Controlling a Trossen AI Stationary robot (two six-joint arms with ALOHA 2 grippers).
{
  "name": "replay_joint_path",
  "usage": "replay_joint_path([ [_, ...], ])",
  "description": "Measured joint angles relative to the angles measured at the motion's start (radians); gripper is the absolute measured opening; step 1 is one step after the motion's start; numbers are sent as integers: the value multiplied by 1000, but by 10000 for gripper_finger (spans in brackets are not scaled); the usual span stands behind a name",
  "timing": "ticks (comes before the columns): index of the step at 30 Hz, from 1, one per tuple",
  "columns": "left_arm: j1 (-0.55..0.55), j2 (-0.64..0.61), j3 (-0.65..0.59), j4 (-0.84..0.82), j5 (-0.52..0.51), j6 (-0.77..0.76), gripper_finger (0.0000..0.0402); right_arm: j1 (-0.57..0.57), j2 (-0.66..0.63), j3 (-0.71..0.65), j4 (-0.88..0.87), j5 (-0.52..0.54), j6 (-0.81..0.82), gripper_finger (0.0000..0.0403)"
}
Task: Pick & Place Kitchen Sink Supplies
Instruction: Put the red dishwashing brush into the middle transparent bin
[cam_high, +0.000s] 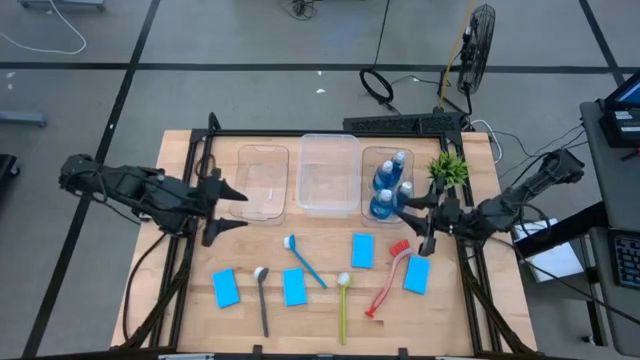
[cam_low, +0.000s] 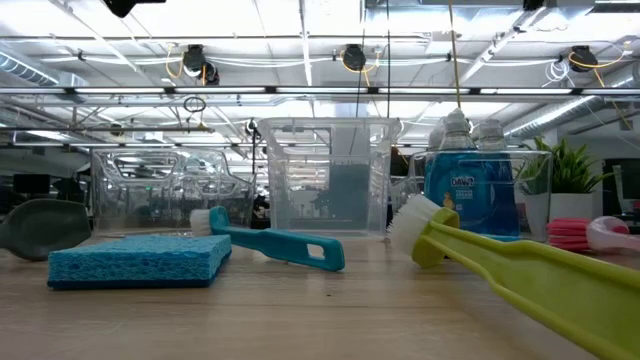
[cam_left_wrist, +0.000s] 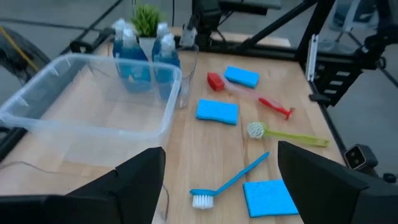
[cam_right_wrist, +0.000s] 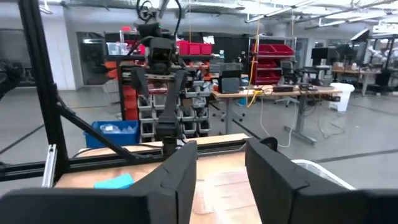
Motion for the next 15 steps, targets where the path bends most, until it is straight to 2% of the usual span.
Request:
replay_joint_path([
  [11,-23,-108,-5,-74,-29,19,325,173,176,199,-30,198,-91,94],
  [15,-25,-172,-82,-41,-28,10,328,225,246,278,-74,253,-87,97],
])
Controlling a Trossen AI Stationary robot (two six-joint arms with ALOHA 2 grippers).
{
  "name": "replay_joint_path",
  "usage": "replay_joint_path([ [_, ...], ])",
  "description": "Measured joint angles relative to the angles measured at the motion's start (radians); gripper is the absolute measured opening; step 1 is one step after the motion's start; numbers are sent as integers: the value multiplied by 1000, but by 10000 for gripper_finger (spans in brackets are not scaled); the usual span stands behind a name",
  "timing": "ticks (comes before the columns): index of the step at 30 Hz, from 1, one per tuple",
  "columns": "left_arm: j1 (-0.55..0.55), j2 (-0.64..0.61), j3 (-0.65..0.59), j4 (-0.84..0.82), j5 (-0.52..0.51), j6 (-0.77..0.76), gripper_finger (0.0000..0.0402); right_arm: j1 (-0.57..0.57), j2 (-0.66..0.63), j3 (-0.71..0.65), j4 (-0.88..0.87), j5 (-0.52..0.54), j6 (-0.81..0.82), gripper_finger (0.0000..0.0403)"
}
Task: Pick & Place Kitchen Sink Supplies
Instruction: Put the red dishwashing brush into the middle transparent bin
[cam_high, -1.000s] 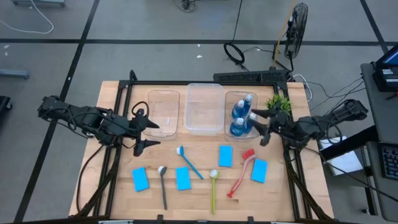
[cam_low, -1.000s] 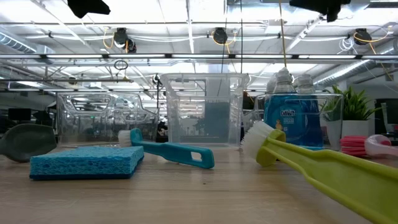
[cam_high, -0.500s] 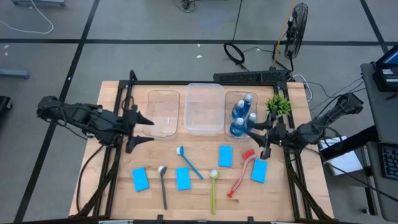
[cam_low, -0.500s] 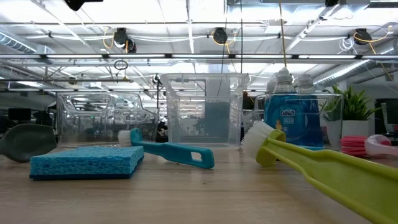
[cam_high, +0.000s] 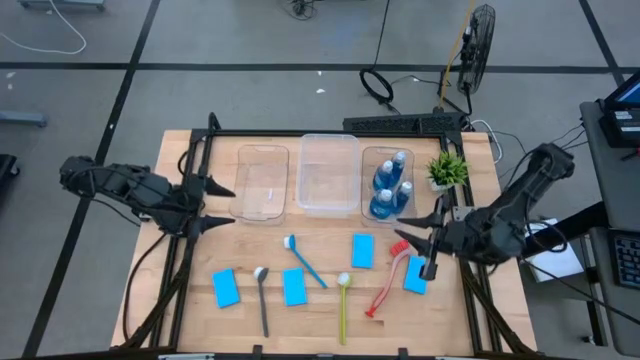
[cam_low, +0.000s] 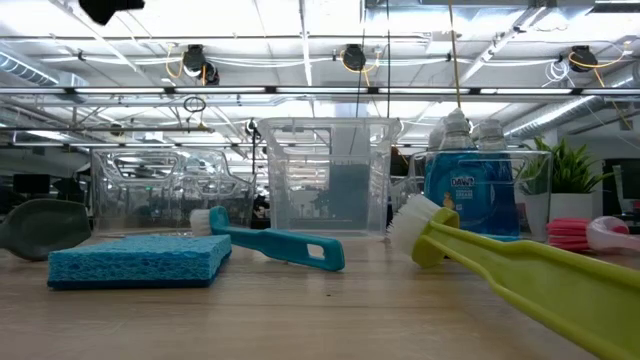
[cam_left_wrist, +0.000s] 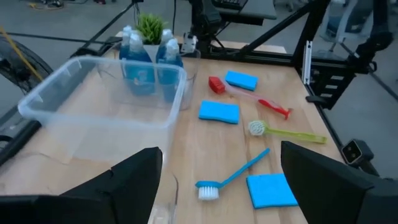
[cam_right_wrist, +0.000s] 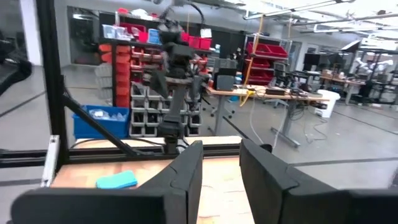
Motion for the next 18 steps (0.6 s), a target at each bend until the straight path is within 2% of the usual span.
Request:
replay_joint_path([
  [9,0,-139,-227,175,55,-53,311,46,124,111,-18,11,123,98],
  [18,0,-162,-281,200,86,-66,312,62,218,170,-135,6,416,98],
])
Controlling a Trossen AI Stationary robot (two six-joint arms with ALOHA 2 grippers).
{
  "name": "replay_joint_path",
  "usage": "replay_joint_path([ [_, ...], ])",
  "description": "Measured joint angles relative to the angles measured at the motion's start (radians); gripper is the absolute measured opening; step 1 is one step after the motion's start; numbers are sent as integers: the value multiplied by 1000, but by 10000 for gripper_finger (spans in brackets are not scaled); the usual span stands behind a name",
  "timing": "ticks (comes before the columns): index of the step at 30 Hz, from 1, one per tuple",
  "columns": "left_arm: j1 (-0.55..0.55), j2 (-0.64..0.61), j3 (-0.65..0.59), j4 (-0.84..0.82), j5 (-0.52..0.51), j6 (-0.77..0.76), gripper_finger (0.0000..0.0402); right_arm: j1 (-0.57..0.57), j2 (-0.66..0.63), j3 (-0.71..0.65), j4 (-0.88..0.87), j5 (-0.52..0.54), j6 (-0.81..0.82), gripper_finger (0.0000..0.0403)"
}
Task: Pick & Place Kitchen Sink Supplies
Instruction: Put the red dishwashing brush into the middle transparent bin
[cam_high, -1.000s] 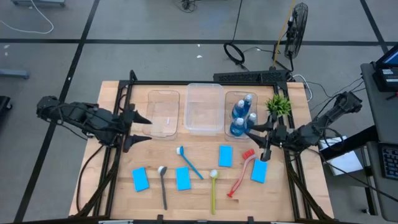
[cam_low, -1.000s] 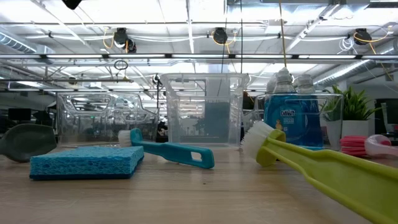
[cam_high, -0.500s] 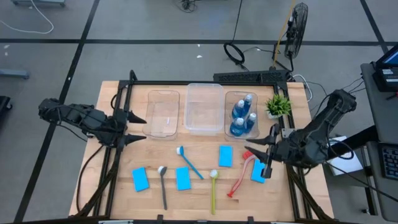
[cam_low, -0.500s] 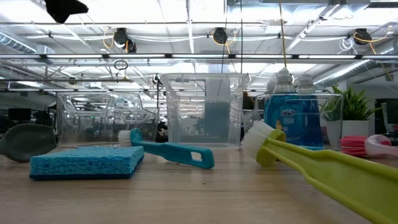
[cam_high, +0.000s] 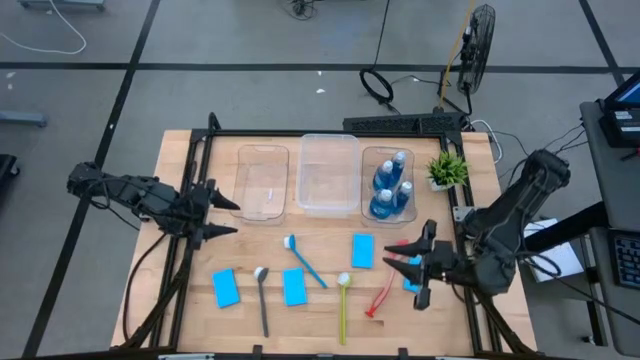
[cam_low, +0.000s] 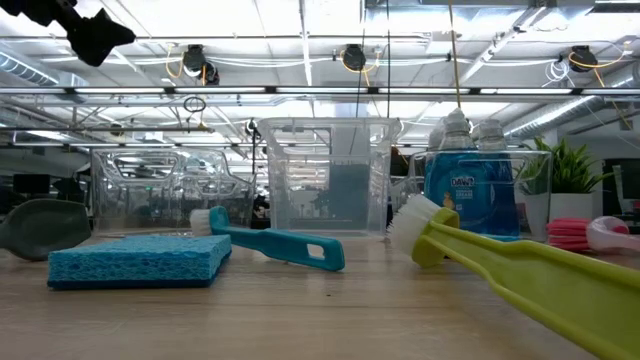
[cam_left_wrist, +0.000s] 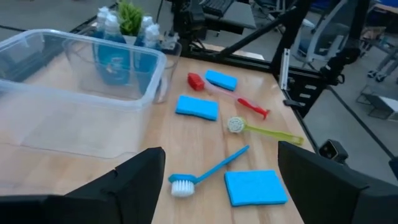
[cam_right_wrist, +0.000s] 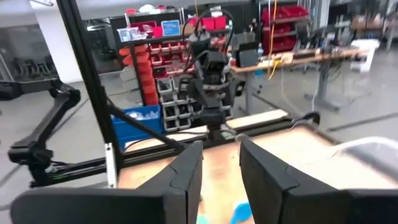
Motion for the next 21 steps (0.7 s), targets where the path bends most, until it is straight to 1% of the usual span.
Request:
replay_joint_path([
  [3,0,0,0,-1,16,11,320,3,18,6,-40,-27,110,98],
  [6,0,0,0,-1,26,11,326,1,35,7,-98,-77,254,98],
  [10,0,0,0,-6,43,11,330,-5,46,7,-238,-188,538,98],
  [13,0,0,0,-6,50,12,329,-24,53,7,-371,-351,792,98],
  [16,0,0,0,-6,50,12,323,-48,52,7,-493,-564,1022,98],
  [19,0,1,0,-6,50,12,317,-61,52,7,-589,-760,1194,98],
  [21,0,2,0,-6,50,13,312,-64,52,7,-630,-846,1274,98],
])
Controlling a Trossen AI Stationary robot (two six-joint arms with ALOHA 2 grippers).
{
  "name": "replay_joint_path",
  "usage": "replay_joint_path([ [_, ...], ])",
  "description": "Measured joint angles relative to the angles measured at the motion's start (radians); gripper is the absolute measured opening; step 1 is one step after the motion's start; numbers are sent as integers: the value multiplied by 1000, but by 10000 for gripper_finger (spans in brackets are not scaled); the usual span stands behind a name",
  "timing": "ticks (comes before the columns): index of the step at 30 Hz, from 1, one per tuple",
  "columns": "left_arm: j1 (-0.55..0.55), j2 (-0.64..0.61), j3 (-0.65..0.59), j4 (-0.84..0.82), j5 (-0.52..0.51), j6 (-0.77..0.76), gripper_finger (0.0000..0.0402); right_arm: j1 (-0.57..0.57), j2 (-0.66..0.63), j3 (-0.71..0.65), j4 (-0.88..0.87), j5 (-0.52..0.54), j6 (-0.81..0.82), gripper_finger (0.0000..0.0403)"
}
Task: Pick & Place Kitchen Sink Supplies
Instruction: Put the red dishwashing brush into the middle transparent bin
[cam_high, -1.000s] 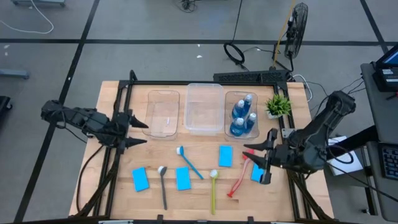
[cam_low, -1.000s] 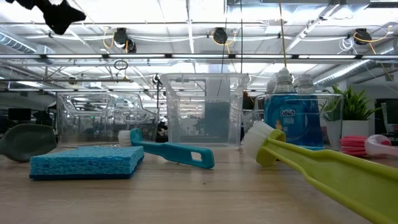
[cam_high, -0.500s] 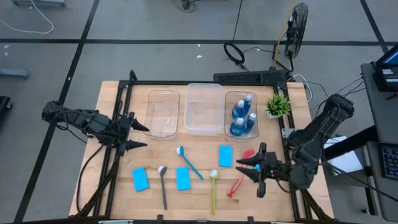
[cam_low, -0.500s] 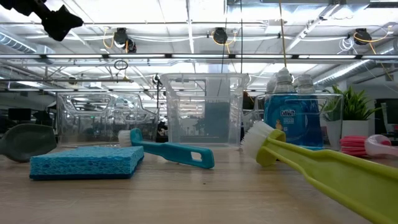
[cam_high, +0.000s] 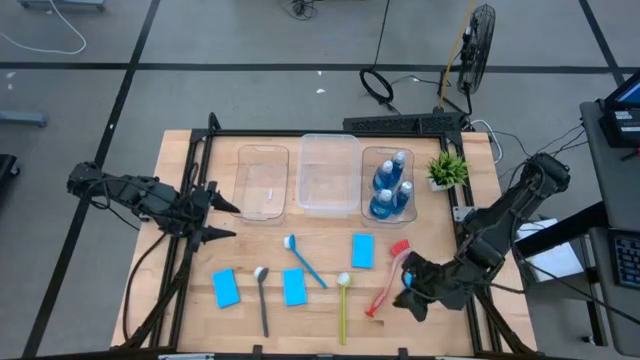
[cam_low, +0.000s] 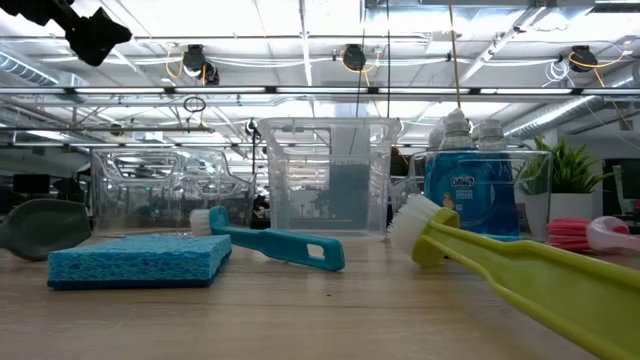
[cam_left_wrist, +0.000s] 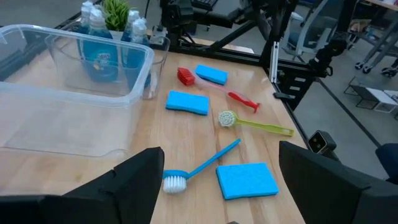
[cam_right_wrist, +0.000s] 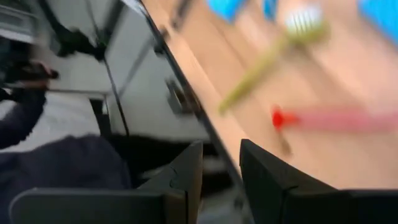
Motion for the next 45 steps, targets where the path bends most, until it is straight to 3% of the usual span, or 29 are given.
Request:
replay_joint_path([
  [9,0,0,0,-9,-1,17,310,1,-1,0,-198,-226,443,98],
  [18,0,0,0,-9,-2,39,328,1,-1,-1,-224,-191,747,98],
  [24,0,0,0,-11,-2,39,320,-1,-1,-8,-186,-186,756,98],
  [34,0,0,0,-15,-2,51,303,-8,-1,-146,86,-15,751,98],
  [41,0,0,0,-16,-3,49,315,-12,0,-227,104,-3,861,98],
  [45,0,0,0,-16,-2,47,323,-21,4,-235,104,72,834,98],
])
